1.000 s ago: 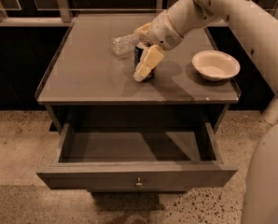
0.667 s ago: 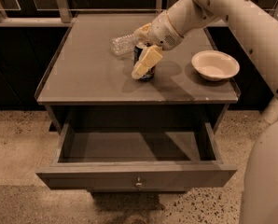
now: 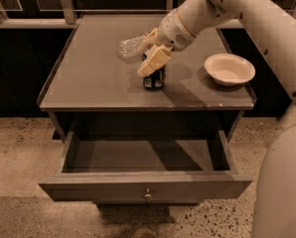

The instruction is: Place pepsi can into top drawer

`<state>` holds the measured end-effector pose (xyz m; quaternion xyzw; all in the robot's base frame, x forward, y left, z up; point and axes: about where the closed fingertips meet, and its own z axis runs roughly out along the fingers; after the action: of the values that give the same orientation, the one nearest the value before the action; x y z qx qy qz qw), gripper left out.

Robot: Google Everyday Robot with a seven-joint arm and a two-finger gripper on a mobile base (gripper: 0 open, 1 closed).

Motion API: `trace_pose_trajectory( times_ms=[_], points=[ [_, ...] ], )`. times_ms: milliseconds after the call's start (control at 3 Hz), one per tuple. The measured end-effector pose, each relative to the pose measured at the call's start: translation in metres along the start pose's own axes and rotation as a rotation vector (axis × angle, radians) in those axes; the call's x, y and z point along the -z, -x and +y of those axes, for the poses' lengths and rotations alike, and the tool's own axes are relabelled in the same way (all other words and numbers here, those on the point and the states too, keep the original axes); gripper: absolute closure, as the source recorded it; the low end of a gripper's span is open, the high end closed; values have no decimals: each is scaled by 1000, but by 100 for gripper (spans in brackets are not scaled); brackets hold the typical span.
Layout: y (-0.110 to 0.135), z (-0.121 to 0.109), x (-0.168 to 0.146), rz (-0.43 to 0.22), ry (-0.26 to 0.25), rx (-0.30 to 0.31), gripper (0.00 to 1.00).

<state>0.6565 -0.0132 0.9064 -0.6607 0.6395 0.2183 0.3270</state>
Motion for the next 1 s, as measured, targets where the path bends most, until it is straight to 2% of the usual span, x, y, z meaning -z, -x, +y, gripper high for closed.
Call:
trace_pose_trajectory(
  times_ms=[333, 667, 1000],
  points=[
    [0, 0, 0, 0, 0, 0, 87],
    [7, -4, 2, -39, -2, 12, 100],
    [19, 6, 19, -146, 7, 28, 100]
  ],
)
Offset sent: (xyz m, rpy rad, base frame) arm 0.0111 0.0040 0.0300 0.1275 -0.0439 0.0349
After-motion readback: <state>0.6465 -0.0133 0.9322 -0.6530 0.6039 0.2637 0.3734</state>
